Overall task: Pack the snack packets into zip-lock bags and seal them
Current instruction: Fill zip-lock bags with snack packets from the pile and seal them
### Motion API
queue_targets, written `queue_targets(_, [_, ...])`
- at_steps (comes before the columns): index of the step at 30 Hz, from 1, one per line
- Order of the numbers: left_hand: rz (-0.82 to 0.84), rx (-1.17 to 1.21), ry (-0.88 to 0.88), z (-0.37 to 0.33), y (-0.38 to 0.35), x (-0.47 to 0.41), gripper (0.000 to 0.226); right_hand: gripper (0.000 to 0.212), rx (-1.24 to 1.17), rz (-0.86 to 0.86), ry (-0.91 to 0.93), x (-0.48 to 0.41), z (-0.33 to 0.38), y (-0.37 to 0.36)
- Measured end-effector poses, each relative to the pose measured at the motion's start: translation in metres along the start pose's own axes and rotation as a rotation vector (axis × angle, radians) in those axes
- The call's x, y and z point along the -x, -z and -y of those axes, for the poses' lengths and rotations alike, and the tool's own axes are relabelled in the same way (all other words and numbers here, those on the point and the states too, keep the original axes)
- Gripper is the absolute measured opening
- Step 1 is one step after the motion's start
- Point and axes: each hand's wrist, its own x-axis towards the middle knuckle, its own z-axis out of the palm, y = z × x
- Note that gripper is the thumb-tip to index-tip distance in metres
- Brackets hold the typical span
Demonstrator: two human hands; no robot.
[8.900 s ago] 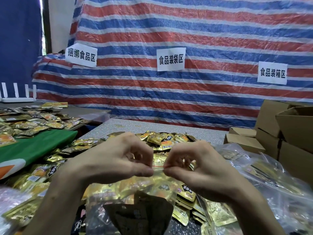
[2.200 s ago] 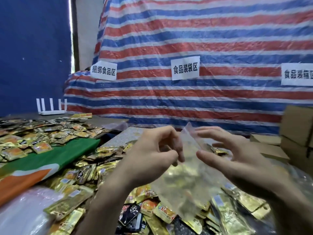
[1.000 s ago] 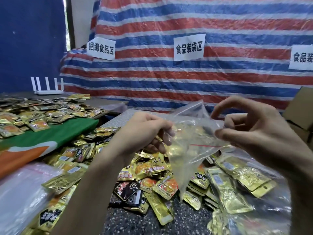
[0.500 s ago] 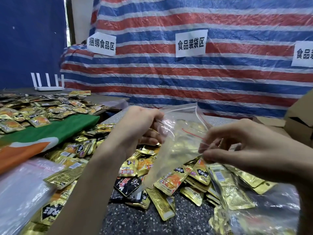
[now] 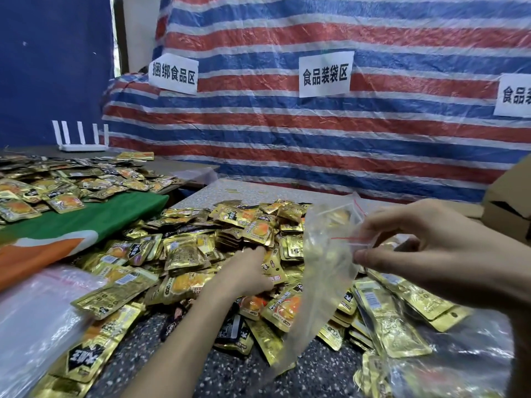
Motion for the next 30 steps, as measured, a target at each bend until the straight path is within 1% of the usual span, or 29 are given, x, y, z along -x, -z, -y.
queue_targets(1, [0.032,-0.038,-0.003,0.003,-0.008,-0.003,0.069,0.021,0.005,0.005,-0.001,0.0,0.0,0.0])
queue_targets(3, [0.064,-0.14,-0.015,0.008,-0.019,-0.007,0.07,0.019,0.011,0.002,-0.005,0.0,0.0,0.0])
queue_targets(5, [0.021,-0.21,-0.021,0.011,-0.023,-0.009,0.06,0.016,0.007,-0.006,-0.012,-0.001,0.0,-0.001])
queue_targets(7, [-0.034,-0.183,-0.006,0.011,-0.021,-0.009,0.053,0.016,-0.006,-0.014,-0.013,-0.001,0.002,-0.001])
queue_targets(8, [-0.059,-0.147,0.006,0.01,-0.019,-0.009,0.054,0.016,-0.01,-0.016,-0.007,-0.001,0.002,-0.002])
queue_targets(10, [-0.123,-0.034,0.035,0.008,-0.011,-0.007,0.061,0.018,-0.013,-0.019,0.01,-0.001,0.004,-0.002])
queue_targets(11, [-0.16,0.066,0.047,0.006,-0.004,-0.005,0.067,0.019,-0.016,-0.021,0.018,-0.001,0.004,-0.002])
queue_targets(14, [-0.29,0.51,0.016,-0.001,0.023,0.005,0.082,0.017,-0.02,-0.029,0.026,-0.001,0.005,-0.002])
queue_targets(16, [-0.398,0.707,-0.061,-0.008,0.046,0.015,0.089,0.017,-0.021,-0.022,0.028,-0.001,0.005,-0.003])
queue_targets(19, [-0.548,0.891,-0.192,-0.016,0.081,0.036,0.099,0.014,-0.003,-0.015,0.03,-0.002,0.004,-0.004])
queue_targets(21, [-0.603,1.067,-0.302,-0.02,0.102,0.055,0.1,0.011,-0.007,-0.017,0.028,-0.003,0.004,-0.005])
queue_targets(22, [-0.6,1.191,-0.39,-0.022,0.111,0.066,0.095,0.01,-0.009,-0.014,0.032,-0.003,0.004,-0.006])
queue_targets(23, [-0.579,1.305,-0.496,-0.025,0.119,0.075,0.085,0.009,-0.007,-0.006,0.042,-0.004,0.005,-0.007])
queue_targets(24, [-0.548,1.386,-0.608,-0.028,0.125,0.084,0.07,0.009,-0.004,0.004,0.055,-0.005,0.006,-0.008])
queue_targets(25, [-0.513,1.429,-0.704,-0.031,0.13,0.092,0.055,0.008,-0.004,0.018,0.071,-0.007,0.007,-0.009])
queue_targets(26, [-0.479,1.446,-0.778,-0.035,0.133,0.099,0.045,0.006,-0.008,0.037,0.092,-0.008,0.009,-0.01])
queue_targets(27, [-0.449,1.445,-0.83,-0.038,0.135,0.105,0.041,0.007,-0.011,0.057,0.113,-0.009,0.011,-0.011])
queue_targets(28, [-0.418,1.43,-0.864,-0.041,0.136,0.109,0.042,0.009,-0.014,0.071,0.13,-0.009,0.014,-0.012])
queue_targets(30, [-0.356,1.332,-0.886,-0.045,0.136,0.115,0.054,0.009,-0.029,0.06,0.15,-0.009,0.016,-0.012])
